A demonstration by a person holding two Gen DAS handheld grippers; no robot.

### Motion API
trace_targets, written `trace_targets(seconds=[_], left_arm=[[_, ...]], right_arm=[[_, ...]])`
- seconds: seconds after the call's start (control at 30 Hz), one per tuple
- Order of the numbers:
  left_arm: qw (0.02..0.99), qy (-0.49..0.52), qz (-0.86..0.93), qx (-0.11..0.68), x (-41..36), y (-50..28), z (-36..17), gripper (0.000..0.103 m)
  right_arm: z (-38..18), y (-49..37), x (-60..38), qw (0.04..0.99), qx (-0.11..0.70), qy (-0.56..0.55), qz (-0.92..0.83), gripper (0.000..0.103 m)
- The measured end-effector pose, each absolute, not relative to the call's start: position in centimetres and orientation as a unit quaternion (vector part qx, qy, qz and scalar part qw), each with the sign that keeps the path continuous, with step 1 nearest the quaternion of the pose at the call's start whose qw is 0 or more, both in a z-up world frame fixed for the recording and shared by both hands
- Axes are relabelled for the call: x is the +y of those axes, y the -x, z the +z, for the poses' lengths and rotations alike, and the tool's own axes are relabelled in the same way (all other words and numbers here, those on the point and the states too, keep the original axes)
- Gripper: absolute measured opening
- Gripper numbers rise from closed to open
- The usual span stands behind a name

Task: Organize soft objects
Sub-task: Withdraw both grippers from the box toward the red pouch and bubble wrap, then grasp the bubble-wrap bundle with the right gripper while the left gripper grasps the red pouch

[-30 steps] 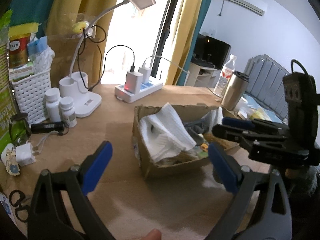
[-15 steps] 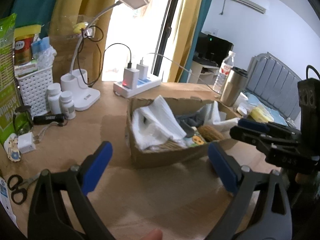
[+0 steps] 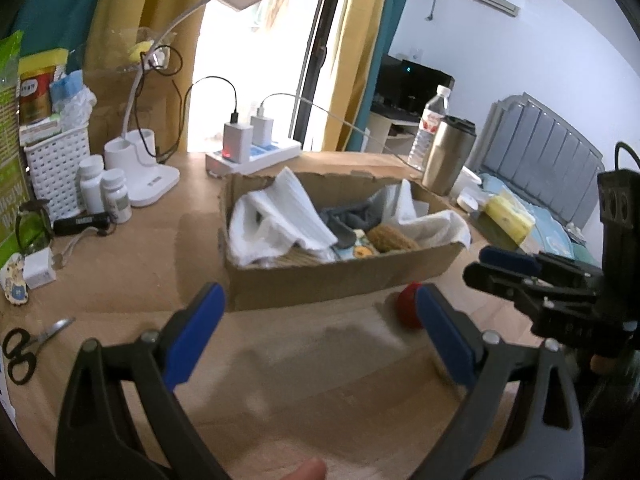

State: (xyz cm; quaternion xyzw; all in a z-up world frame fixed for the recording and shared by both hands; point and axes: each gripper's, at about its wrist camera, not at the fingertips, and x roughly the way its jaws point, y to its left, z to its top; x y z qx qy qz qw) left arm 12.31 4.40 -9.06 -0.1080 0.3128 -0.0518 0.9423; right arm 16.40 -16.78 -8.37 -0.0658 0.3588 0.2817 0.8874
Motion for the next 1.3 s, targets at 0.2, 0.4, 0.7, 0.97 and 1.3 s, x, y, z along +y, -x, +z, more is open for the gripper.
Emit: trace_targets(seconds=[0.2,0.4,0.7,0.97,1.3], left_arm=[[0.940,0.105,-0.058,0.321,3.7,-11.7,-9.7,0.097],[0.938,0.102,-0.063,0.326,3.1,-11.3,-10.2,0.097],[0.936,0.088,-0.069,0.334,1.7,-11.0,-10.3,0.097],[0.934,0.075,-0.071,0.343,0.4,-11.5,-10.3,0.097],[0.926,0.053,-0.074,0.367,-1.9,-13.1,-11.0,0.097]], right_arm=[[-9.8,-15.3,-17.4,0.882,0.376,0.067,0.276,0.048],[-10.8,-14.4,-17.7,0.877,0.388,0.071,0.274,0.048],[-13.2,-14.0,-17.7,0.860,0.421,0.080,0.277,0.048],[-14.0,-14.3,-18.5,0.854,0.427,0.079,0.287,0.048],[-14.2,-16.3,-21.6,0.862,0.421,0.058,0.275,0.048]])
